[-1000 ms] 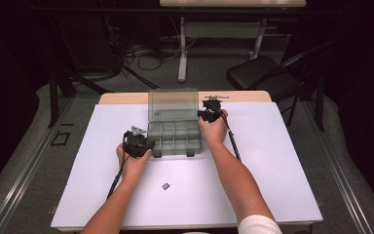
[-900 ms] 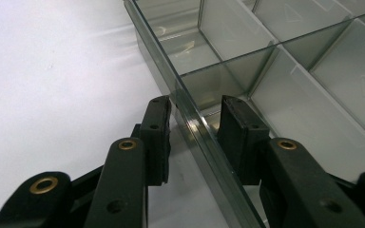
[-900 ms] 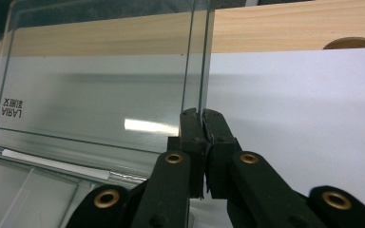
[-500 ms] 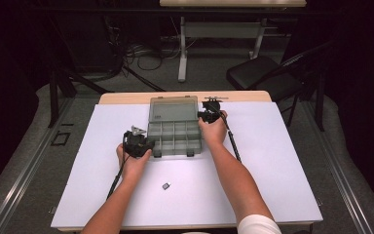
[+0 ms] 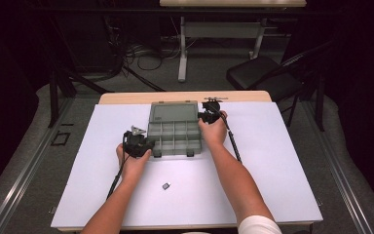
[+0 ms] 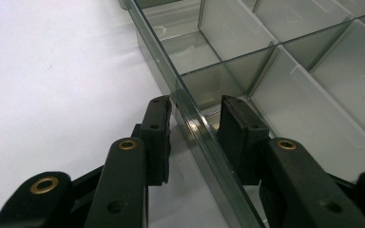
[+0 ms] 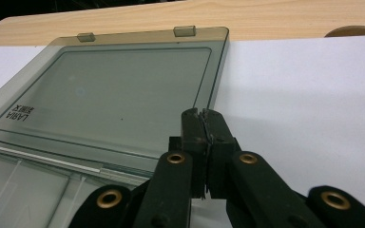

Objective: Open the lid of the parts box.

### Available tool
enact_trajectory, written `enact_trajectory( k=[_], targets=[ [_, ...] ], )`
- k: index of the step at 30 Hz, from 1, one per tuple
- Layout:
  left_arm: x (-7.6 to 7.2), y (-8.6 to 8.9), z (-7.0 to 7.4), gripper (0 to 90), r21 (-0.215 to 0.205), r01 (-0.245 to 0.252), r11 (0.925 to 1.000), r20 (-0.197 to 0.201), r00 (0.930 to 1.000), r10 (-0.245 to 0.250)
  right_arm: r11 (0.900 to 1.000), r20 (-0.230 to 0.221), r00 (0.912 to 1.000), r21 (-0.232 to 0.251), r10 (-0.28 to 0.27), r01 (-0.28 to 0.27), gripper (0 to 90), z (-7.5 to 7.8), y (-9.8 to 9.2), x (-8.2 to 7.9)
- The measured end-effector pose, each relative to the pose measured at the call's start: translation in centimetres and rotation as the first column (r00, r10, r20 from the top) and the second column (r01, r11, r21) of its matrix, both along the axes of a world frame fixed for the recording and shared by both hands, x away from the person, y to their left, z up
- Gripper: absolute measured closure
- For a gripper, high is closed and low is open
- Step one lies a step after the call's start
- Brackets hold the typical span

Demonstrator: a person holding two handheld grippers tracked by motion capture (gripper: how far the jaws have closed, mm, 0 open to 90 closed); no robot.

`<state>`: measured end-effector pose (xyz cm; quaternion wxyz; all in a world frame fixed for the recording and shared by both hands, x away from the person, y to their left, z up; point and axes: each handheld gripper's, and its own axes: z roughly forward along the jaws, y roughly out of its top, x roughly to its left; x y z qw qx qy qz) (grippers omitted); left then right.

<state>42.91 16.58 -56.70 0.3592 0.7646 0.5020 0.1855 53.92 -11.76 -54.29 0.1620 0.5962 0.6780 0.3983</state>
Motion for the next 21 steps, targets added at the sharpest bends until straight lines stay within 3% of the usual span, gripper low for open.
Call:
enact_trajectory(
  k=[4, 6, 7, 8, 9, 10, 11, 16, 17, 21],
  targets=[
    [0.0, 0.0, 0.0, 64.2, 0.000, -0.002, 1.0000, 0.001, 1.0000, 0.002, 1.000, 0.005, 1.0000, -0.008, 0.001, -0.001, 88.5, 0.0, 0.1, -0.1],
    [0.0, 0.0, 0.0, 64.2, 0.001, -0.002, 1.0000, 0.001, 1.0000, 0.002, 0.999, 0.024, 0.9996, -0.030, 0.016, -0.015, 81.4, 0.0, 0.4, -0.2],
    [-0.1, -0.1, 0.0, 64.3, 0.004, -0.006, 1.0000, 0.001, 1.0000, 0.006, 0.996, 0.062, 0.9969, -0.073, 0.048, -0.043, 72.7, 0.1, 0.9, -0.4],
    [-0.1, -0.1, 0.0, 64.3, 0.004, -0.006, 1.0000, 0.001, 1.0000, 0.006, 0.996, 0.062, 0.9969, -0.073, 0.048, -0.043, 72.7, 0.1, 0.9, -0.4],
    [-0.1, -0.2, 0.0, 64.3, 0.005, -0.015, 0.9999, 0.007, 0.9999, 0.015, 0.989, 0.096, 0.9913, -0.128, 0.090, -0.078, 68.8, 0.5, 1.4, -0.9],
    [-0.1, -0.2, 0.0, 64.3, 0.005, -0.015, 0.9999, 0.007, 0.9999, 0.015, 0.989, 0.096, 0.9913, -0.128, 0.090, -0.078, 68.8, 0.5, 1.4, -0.9],
    [-0.1, -0.2, 0.0, 64.2, 0.004, -0.015, 0.9999, 0.006, 0.9999, 0.015, 0.982, 0.121, 0.9855, -0.161, 0.119, -0.099, 63.0, 1.1, 1.7, -1.4],
    [-0.1, -0.2, 0.0, 64.1, 0.004, -0.016, 0.9999, 0.007, 0.9999, 0.016, 0.982, 0.157, 0.9784, -0.157, 0.134, -0.109, 57.8, 2.1, 1.8, -2.1],
    [-0.1, -0.2, 0.0, 64.0, 0.004, -0.017, 0.9999, 0.007, 0.9998, 0.017, 0.984, 0.148, 0.9792, -0.135, 0.139, -0.119, 56.6, 2.4, 1.8, -2.5],
    [-0.1, -0.1, 0.0, 61.8, 0.004, -0.015, 0.9999, -0.002, 0.9999, 0.015, 0.979, 0.139, 0.9782, -0.157, 0.154, -0.132, 53.5, 2.6, 1.7, -3.0]
  ],
)
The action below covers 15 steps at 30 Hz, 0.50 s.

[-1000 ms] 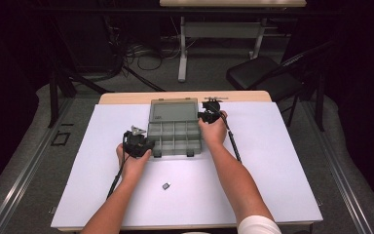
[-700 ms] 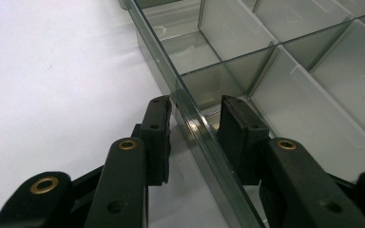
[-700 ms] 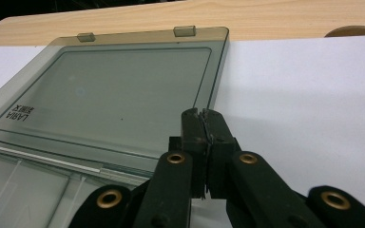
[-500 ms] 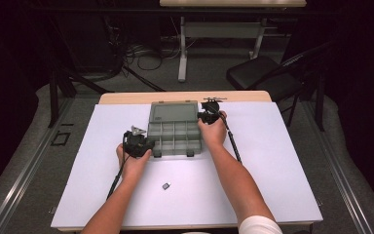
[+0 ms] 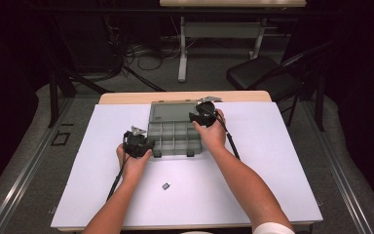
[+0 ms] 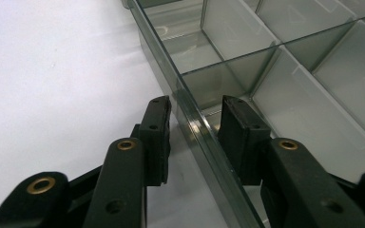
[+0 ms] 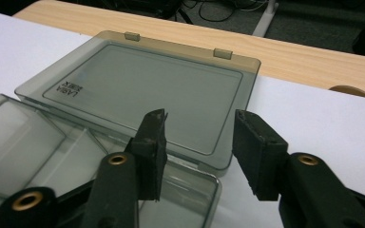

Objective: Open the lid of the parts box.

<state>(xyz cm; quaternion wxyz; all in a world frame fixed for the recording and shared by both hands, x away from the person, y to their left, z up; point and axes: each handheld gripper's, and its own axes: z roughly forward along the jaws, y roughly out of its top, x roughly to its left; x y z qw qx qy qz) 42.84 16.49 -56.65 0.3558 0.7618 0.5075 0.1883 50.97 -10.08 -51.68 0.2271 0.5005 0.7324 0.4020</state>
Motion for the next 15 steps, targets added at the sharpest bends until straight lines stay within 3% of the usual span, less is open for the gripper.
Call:
enact_trajectory(
  k=[4, 5, 7, 8, 12, 15],
  targets=[
    [0.0, 0.3, 0.1, 54.6, -0.013, -0.006, 0.9999, -0.002, 1.0000, 0.006, 1.000, -0.015, 0.9999, -0.013, 0.000, -0.001, 52.1, 0.1, -0.4, -0.5],
    [-0.1, 0.5, 0.3, 50.0, -0.021, -0.007, 0.9997, -0.005, 1.0000, 0.007, 1.000, -0.007, 0.9997, -0.021, 0.021, -0.021, 51.6, 0.1, -0.6, -0.8],
    [-0.3, 0.6, 0.5, 49.3, -0.025, -0.005, 0.9997, -0.003, 1.0000, 0.005, 0.999, -0.003, 0.9996, -0.028, 0.029, -0.029, 52.1, 0.2, -0.7, -1.0],
    [-0.5, 0.8, 1.0, 48.5, -0.036, -0.001, 0.9994, 0.003, 1.0000, 0.001, 0.997, 0.012, 0.9983, -0.048, 0.056, -0.055, 56.4, 0.4, -1.1, -1.4],
    [-1.1, 1.3, 2.1, 48.7, -0.073, 0.011, 0.9972, 0.030, 0.9995, -0.009, 0.995, 0.024, 0.9958, -0.057, 0.088, -0.087, 56.3, 0.9, -1.7, -2.2],
    [-1.7, 1.6, 3.2, 49.0, -0.091, 0.047, 0.9947, 0.052, 0.9978, -0.043, 0.992, 0.020, 0.9918, -0.028, 0.126, -0.126, 54.2, 1.3, -2.2, -3.1]
  ],
)
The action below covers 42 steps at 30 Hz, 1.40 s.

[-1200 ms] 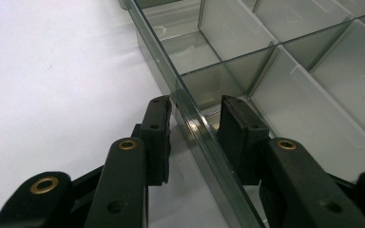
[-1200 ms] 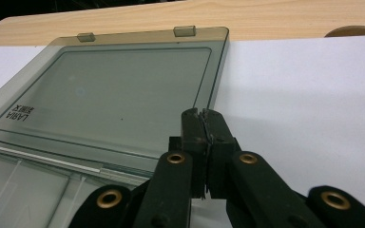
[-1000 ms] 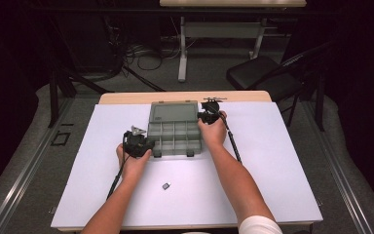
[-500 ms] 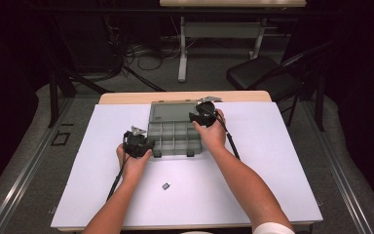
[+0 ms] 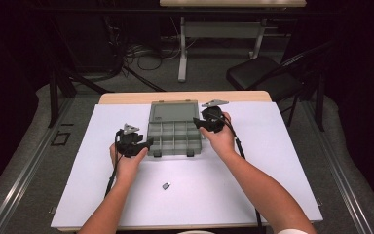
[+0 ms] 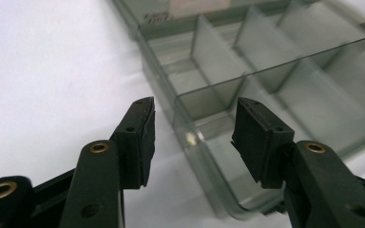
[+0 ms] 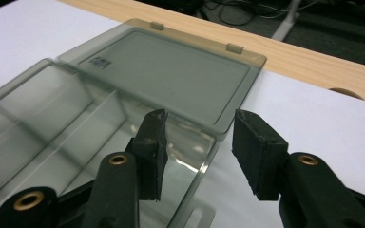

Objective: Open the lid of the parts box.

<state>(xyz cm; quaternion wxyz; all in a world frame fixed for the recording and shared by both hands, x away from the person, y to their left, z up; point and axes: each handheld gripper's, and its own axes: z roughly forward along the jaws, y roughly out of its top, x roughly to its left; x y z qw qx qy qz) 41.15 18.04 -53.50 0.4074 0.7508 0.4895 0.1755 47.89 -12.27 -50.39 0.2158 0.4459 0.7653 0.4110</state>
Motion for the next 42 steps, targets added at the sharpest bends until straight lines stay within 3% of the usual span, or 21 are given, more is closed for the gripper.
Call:
enact_trajectory(
  k=[3, 6, 7, 11, 12, 14, 15, 17, 20, 21, 25, 31, 33, 34, 35, 36, 39, 42],
  targets=[
    [-0.7, 0.2, 0.7, 48.9, 0.014, 0.046, 0.9989, 0.001, 0.9989, -0.046, 1.000, 0.003, 0.9999, 0.016, 0.016, -0.016, 53.2, 0.4, -0.6, -1.4],
    [-1.9, 0.4, 1.3, 48.8, -0.003, 0.101, 0.9949, -0.002, 0.9949, -0.101, 0.998, 0.003, 0.9988, 0.031, 0.049, -0.049, 50.5, 0.5, -1.5, -3.4],
    [-1.9, 0.4, 1.3, 45.0, -0.003, 0.101, 0.9949, -0.002, 0.9949, -0.101, 0.999, 0.006, 0.9988, 0.022, 0.049, -0.049, 49.1, 0.4, -1.6, -3.9],
    [-3.1, 0.2, 1.8, 44.0, 0.068, 0.091, 0.9935, 0.009, 0.9957, -0.092, 0.998, 0.020, 0.9985, 0.033, 0.050, -0.051, 42.8, 0.2, -2.2, -5.1],
    [-3.2, 0.1, 1.9, 39.9, 0.074, 0.091, 0.9931, 0.004, 0.9958, -0.092, 0.998, 0.028, 0.9982, 0.035, 0.052, -0.053, 39.7, 0.2, -2.4, -5.5],
    [-3.6, 0.2, 2.0, 35.8, 0.018, 0.118, 0.9928, 0.004, 0.9929, -0.119, 0.998, 0.046, 0.9976, 0.028, 0.052, -0.054, 33.9, 0.1, -2.7, -6.1],
    [-3.9, 0.1, 2.2, 31.4, -0.022, 0.142, 0.9896, 0.009, 0.9898, -0.142, 0.997, 0.046, 0.9974, 0.048, 0.055, -0.057, 28.5, 0.0, -3.0, -6.5],
    [-4.3, 0.1, 2.5, 30.3, -0.029, 0.158, 0.9870, 0.018, 0.9874, -0.157, 0.996, 0.048, 0.9973, 0.066, 0.056, -0.059, 23.8, 0.1, -3.3, -6.9],
    [-4.9, 0.0, 2.8, 26.0, -0.076, 0.184, 0.9800, 0.030, 0.9828, -0.182, 0.992, 0.053, 0.9963, 0.101, 0.067, -0.072, 19.2, 0.1, -4.0, -7.7],
    [-5.2, 0.0, 2.9, 23.6, -0.077, 0.192, 0.9783, 0.032, 0.9813, -0.190, 0.991, 0.045, 0.9954, 0.101, 0.085, -0.089, 15.2, 0.2, -4.3, -8.0],
    [-6.4, 0.3, 3.2, 15.7, -0.087, 0.228, 0.9697, 0.049, 0.9732, -0.225, 0.984, 0.034, 0.9925, 0.130, 0.118, -0.121, 14.8, 0.1, -5.1, -9.0],
    [-8.7, 1.2, 3.6, 15.3, -0.119, 0.209, 0.9707, 0.083, 0.9763, -0.200, 0.987, 0.037, 0.9944, 0.125, 0.099, -0.103, 12.2, 0.3, -7.4, -11.5],
    [-9.3, 1.4, 3.5, 15.3, -0.128, 0.237, 0.9630, 0.097, 0.9694, -0.226, 0.986, 0.039, 0.9953, 0.137, 0.088, -0.093, 12.0, 0.4, -8.0, -12.5],
    [-9.6, 1.6, 3.5, 15.3, -0.124, 0.251, 0.9601, 0.106, 0.9654, -0.238, 0.990, 0.042, 0.9955, 0.112, 0.085, -0.089, 9.8, 0.2, -8.2, -13.3],
    [-9.8, 1.6, 3.5, 15.3, -0.119, 0.251, 0.9607, 0.112, 0.9647, -0.238, 0.990, 0.042, 0.9955, 0.112, 0.085, -0.089, 9.8, 0.2, -8.2, -13.3],
    [-10.0, 1.7, 3.5, 15.3, -0.112, 0.245, 0.9630, 0.110, 0.9662, -0.233, 0.992, 0.055, 0.9956, 0.097, 0.076, -0.081, 9.5, 0.0, -8.1, -13.8],
    [-10.0, 1.7, 3.2, 15.3, -0.121, 0.251, 0.9604, 0.102, 0.9655, -0.239, 0.993, 0.075, 0.9930, 0.068, 0.091, -0.096, 1.2, -0.6, -8.0, -14.7],
    [-9.8, 1.7, 2.8, 15.3, -0.122, 0.253, 0.9598, 0.088, 0.9659, -0.243, 0.990, 0.078, 0.9915, 0.086, 0.105, -0.111, 0.0, -1.1, -7.9, -14.8]
  ],
)
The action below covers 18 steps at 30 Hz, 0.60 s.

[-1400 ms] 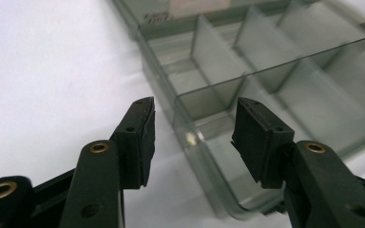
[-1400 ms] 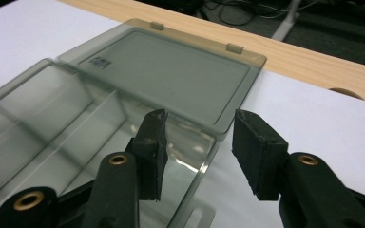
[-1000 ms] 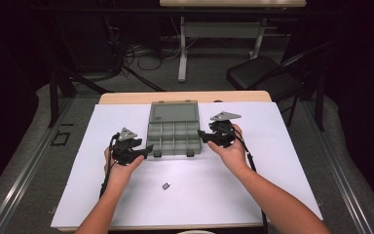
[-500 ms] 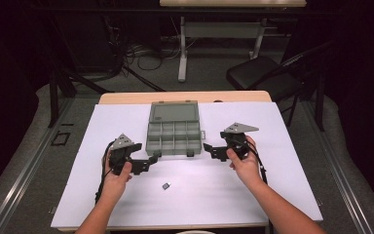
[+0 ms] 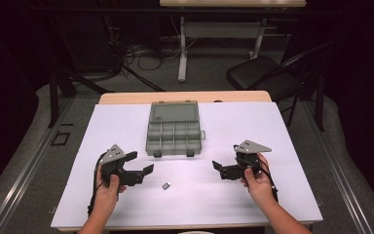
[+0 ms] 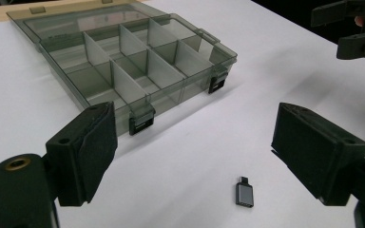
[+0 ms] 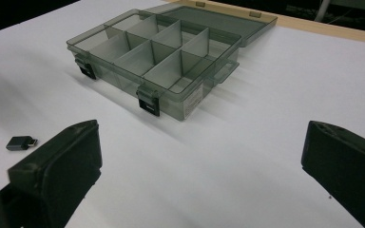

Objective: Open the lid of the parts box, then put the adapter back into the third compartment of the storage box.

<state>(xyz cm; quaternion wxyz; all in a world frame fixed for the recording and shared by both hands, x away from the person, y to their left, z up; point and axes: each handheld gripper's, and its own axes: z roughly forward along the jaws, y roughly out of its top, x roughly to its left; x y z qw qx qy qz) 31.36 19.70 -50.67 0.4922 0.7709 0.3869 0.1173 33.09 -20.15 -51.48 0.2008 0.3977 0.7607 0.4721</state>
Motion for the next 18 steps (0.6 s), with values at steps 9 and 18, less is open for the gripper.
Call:
enact_trajectory(
  k=[9, 18],
  targets=[
    [0.09, 0.03, -0.23, 15.2, -0.004, -0.022, 0.9997, -0.046, 0.9987, 0.022, 1.000, -0.006, 1.0000, 0.010, 0.006, -0.006, 0.0, -0.26, -0.18, -0.08],
    [-0.13, -0.47, 0.31, 8.4, 0.012, -0.022, 0.9997, -0.065, 0.9976, 0.022, 1.000, -0.019, 0.9997, 0.027, -0.012, 0.013, 0.0, -0.28, -0.76, 0.06]
  ],
)
